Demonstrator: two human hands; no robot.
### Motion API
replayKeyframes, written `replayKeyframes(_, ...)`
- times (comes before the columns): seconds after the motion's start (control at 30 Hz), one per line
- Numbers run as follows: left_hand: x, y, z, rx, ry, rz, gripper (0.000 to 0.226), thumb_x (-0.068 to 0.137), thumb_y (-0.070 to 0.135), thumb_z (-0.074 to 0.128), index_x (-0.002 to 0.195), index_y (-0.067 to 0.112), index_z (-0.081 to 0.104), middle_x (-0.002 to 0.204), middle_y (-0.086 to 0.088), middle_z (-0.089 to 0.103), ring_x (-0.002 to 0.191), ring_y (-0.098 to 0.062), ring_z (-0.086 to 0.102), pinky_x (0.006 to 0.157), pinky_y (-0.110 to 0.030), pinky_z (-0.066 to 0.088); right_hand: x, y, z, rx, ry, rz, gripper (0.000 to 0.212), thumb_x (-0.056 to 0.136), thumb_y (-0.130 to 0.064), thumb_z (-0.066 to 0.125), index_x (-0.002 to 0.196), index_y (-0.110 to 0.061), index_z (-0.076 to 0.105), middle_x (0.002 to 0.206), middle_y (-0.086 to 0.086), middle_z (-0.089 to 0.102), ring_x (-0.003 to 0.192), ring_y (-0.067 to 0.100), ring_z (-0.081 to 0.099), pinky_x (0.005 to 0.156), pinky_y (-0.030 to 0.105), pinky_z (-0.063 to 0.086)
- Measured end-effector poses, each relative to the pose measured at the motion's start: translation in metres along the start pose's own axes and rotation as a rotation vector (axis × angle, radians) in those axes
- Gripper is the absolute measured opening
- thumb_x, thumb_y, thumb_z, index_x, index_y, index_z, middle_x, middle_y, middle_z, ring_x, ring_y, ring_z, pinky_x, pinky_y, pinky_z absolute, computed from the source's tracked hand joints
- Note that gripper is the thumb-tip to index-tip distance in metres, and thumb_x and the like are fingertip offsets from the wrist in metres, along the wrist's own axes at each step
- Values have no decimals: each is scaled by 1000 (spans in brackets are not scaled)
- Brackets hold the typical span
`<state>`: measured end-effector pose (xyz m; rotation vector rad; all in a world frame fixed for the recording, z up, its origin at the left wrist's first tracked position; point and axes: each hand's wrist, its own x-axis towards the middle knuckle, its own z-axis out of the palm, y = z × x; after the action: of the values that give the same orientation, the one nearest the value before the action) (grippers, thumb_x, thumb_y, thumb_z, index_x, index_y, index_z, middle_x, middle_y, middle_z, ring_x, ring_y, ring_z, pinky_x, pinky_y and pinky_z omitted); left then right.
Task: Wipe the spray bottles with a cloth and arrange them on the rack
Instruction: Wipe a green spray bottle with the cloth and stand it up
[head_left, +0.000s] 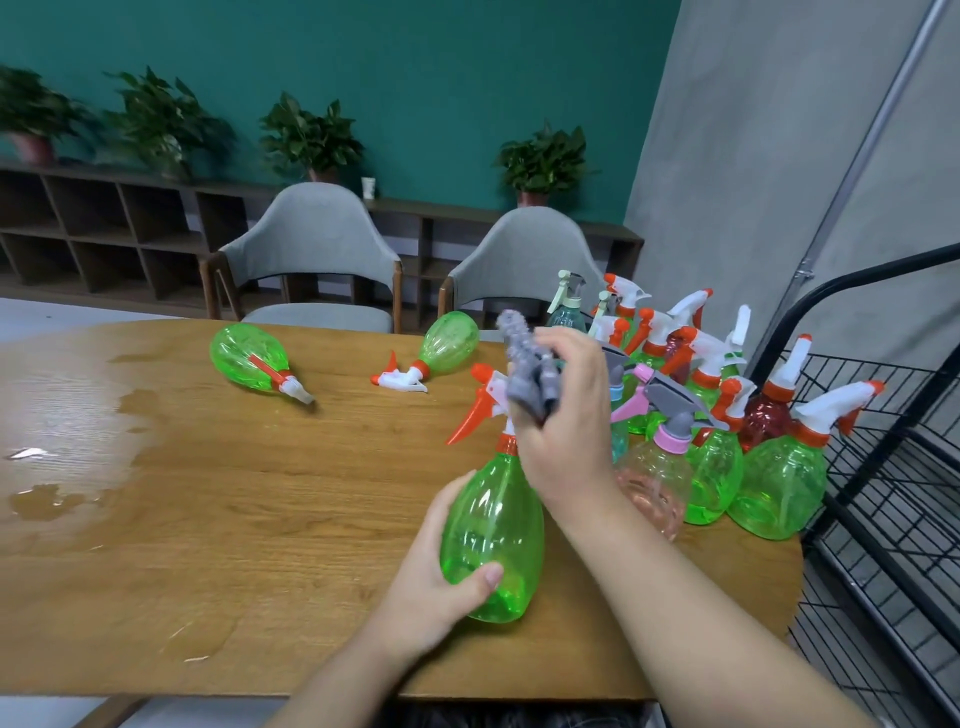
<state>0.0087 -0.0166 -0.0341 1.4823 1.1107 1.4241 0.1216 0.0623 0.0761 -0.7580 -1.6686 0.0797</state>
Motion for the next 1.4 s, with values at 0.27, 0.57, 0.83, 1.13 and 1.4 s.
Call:
replayKeyframes(0.27,0,-6,0,-32,39,-26,79,66,42,71,133,16,38,118,28,64,112,12,56,90,-4,39,-8,-3,17,-331,-555,-349,51,74,-30,48,116,-6,64,131,7,58,137,26,31,116,54,14)
replayKeyframes(0.57,-3,-10,6,16,42,-47,63,62,42,70,116,19,46,115,9,61,102,17,56,88,-5,40,-18,-18,8,-317,-579,-461,38,72,-40,38,70,-10,62,73,4,62,85,25,61,115,39,11)
replayKeyframes(0.83,4,1,5,-52,39,-22,111,49,59,86,131,1,38,125,2,55,105,15,57,89,-10,45,-41,-12,-29,72,-483,-215,22,62,-27,46,58,-6,47,57,2,38,59,22,35,67,40,46)
replayKeyframes(1.13,27,9,66,81,-76,32,85,55,41,81,129,16,47,116,5,61,109,3,57,92,-17,45,-39,-5,-93,-186,-199,-122,18,63,-28,47,56,-14,40,53,-3,37,57,18,33,58,27,20)
replayKeyframes(1.4,53,-15,132,277,-211,1,91,54,63,85,123,13,53,115,-11,60,114,-33,57,95,-52,49,-56,20,-147,-393,-141,-56,16,64,-33,47,60,-22,36,53,0,45,53,26,44,62,36,30)
